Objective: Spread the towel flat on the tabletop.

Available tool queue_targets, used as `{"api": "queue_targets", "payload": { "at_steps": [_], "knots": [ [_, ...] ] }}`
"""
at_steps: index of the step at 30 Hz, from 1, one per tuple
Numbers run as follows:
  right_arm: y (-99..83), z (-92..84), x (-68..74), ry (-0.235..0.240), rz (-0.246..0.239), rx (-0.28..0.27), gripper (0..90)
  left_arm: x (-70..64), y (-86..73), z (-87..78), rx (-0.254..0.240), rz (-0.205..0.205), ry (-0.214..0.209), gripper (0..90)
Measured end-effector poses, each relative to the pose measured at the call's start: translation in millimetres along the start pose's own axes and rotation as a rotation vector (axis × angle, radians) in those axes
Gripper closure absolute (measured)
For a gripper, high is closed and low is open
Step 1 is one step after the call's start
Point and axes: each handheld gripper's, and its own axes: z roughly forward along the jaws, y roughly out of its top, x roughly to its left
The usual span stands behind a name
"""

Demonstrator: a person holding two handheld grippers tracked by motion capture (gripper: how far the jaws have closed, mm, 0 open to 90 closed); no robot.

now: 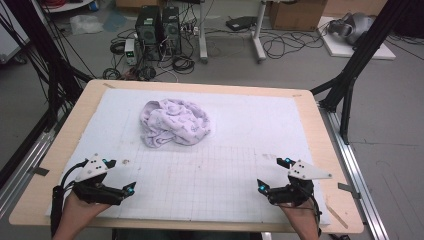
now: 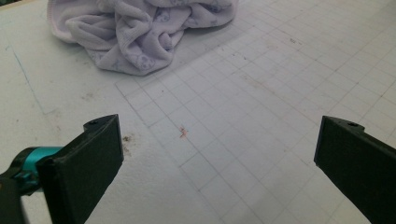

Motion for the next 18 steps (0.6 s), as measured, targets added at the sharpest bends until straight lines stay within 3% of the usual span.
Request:
{"api": "queue_targets", "payload": {
  "at_steps": [18],
  "knots": [
    [-0.3, 1.0, 1.3, 0.016, 0.005, 0.001, 0.7, 0.4, 0.1, -0.5, -0.002, 0.001, 0.004, 2.4]
  ]
}}
